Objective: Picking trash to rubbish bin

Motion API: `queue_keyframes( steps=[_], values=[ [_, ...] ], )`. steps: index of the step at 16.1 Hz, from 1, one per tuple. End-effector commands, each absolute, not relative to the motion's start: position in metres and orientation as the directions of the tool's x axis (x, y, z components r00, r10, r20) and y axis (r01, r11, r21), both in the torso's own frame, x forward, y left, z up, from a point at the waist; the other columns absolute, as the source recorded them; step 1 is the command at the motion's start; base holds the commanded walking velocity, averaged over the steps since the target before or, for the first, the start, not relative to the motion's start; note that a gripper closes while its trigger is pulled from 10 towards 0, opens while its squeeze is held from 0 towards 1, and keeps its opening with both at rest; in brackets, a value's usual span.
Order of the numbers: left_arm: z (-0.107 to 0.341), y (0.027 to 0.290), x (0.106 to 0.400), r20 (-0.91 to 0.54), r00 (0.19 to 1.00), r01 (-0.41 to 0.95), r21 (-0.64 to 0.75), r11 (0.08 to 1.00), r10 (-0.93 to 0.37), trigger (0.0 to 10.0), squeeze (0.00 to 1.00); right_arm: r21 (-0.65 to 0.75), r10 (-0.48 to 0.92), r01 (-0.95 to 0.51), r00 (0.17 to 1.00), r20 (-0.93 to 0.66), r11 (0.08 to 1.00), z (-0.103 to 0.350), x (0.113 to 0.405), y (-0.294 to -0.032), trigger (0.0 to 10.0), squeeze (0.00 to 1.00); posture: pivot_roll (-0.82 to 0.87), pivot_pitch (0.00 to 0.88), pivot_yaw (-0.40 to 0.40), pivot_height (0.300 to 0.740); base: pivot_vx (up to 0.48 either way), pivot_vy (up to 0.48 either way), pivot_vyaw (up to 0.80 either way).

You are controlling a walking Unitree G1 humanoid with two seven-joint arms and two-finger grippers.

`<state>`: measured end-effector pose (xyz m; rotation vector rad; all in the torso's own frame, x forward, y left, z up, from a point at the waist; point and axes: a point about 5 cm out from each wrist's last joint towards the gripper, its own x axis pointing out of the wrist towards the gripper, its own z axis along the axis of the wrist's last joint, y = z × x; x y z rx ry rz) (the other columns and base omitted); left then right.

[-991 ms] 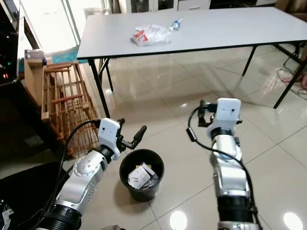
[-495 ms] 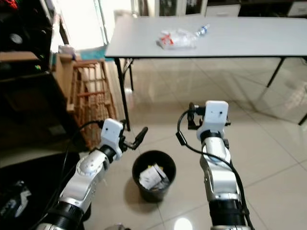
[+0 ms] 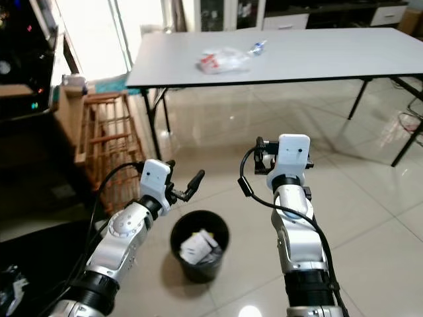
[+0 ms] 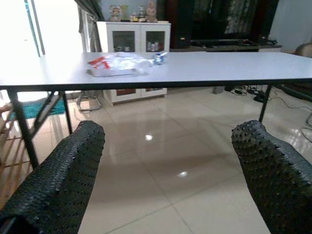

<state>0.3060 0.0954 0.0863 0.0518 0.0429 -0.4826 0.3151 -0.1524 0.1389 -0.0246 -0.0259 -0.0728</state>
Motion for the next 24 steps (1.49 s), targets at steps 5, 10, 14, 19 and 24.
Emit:
queue_keyframes(
  steps=[5, 10, 14, 19, 24],
  values=[
    [0.0922, 0.0894, 0.3134, -0.031, 0.888, 0.460, 0.042, 0.887, -0.459, 10.0, 0.00, -0.032, -0.079, 0.079, 0.997, 0.009, 0.996, 0.1382, 0.3182, -0.1514, 10.0, 0.00, -0.02, 0.002, 0.012, 0.740, 0.000, -0.384, 0.00],
    [0.0917, 0.0900, 0.3134, -0.023, 0.890, 0.456, 0.035, 0.889, -0.456, 10.0, 0.00, -0.032, -0.072, 0.073, 0.997, 0.016, 0.997, 0.1383, 0.3185, -0.1493, 10.0, 0.00, -0.02, 0.009, 0.013, 0.740, 0.000, 0.000, 0.78],
    [0.0915, 0.0906, 0.3143, -0.024, 0.891, 0.454, 0.031, 0.891, -0.453, 10.0, 0.00, -0.032, -0.072, 0.072, 0.997, 0.017, 0.997, 0.1381, 0.3195, -0.1485, 10.0, 0.00, -0.02, 0.010, 0.015, 0.740, 0.000, 0.000, 0.80],
    [0.0900, 0.0891, 0.3142, -0.035, 0.886, 0.463, 0.039, 0.885, -0.462, 10.0, 0.00, -0.022, -0.076, 0.077, 0.997, 0.011, 0.997, 0.1365, 0.3194, -0.1484, 10.0, 0.00, -0.03, 0.011, 0.022, 0.740, 0.000, -0.152, 0.64],
    [0.0887, 0.0885, 0.3146, -0.044, 0.885, 0.465, 0.040, 0.885, -0.463, 10.0, 0.00, -0.018, -0.085, 0.085, 0.996, 0.006, 0.996, 0.1356, 0.3191, -0.1495, 10.0, 0.00, -0.03, 0.013, 0.022, 0.740, 0.000, -0.480, 0.00]
  ],
)
